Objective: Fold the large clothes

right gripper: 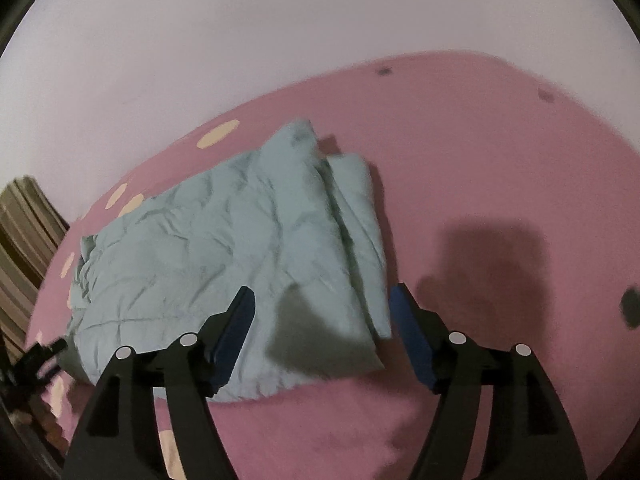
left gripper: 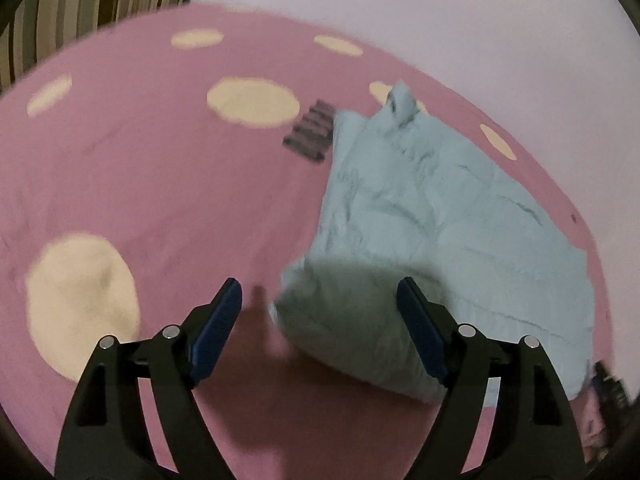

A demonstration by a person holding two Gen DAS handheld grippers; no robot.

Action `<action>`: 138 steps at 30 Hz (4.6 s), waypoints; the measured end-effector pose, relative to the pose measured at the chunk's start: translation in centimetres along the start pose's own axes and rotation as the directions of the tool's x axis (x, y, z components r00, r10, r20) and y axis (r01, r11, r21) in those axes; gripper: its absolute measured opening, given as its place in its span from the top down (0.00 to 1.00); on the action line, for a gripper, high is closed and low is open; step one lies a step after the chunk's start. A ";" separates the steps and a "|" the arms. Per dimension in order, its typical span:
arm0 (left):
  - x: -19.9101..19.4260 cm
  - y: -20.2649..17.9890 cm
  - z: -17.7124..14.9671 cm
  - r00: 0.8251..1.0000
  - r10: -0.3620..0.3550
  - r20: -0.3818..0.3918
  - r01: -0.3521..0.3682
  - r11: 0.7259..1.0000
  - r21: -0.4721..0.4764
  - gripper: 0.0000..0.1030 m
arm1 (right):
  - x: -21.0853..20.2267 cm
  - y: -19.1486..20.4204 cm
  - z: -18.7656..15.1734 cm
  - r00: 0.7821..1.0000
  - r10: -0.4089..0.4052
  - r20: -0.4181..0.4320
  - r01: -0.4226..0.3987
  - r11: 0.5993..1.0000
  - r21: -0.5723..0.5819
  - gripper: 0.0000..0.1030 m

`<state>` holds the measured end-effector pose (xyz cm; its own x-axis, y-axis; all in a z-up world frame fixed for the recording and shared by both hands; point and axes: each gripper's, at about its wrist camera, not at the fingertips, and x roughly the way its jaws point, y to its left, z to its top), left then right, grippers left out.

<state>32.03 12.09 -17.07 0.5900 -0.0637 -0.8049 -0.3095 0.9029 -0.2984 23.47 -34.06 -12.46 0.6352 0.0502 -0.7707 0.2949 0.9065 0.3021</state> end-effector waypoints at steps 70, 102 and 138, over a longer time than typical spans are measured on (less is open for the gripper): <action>-13.4 7.0 -13.3 0.995 -0.093 0.023 0.094 0.995 -0.027 0.88 | -9.8 -2.1 -14.2 0.970 0.225 -0.095 -0.213 0.969 0.129 0.85; -17.9 8.9 -10.8 0.994 -0.038 0.099 0.030 0.996 0.081 0.29 | -13.4 2.6 -9.2 0.995 0.090 0.032 -0.083 0.984 -0.158 0.48; -4.7 5.6 -4.7 0.979 -0.015 -0.202 0.074 0.954 0.291 0.22 | -0.6 18.7 -13.6 0.974 0.024 -0.226 -0.128 0.880 -0.457 0.62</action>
<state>24.01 15.44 -17.36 0.4320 -0.1613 -0.8874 -0.0342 0.9803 -0.1948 18.92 -11.45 -13.99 0.4645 0.1658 -0.8699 -0.1481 0.9830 0.1083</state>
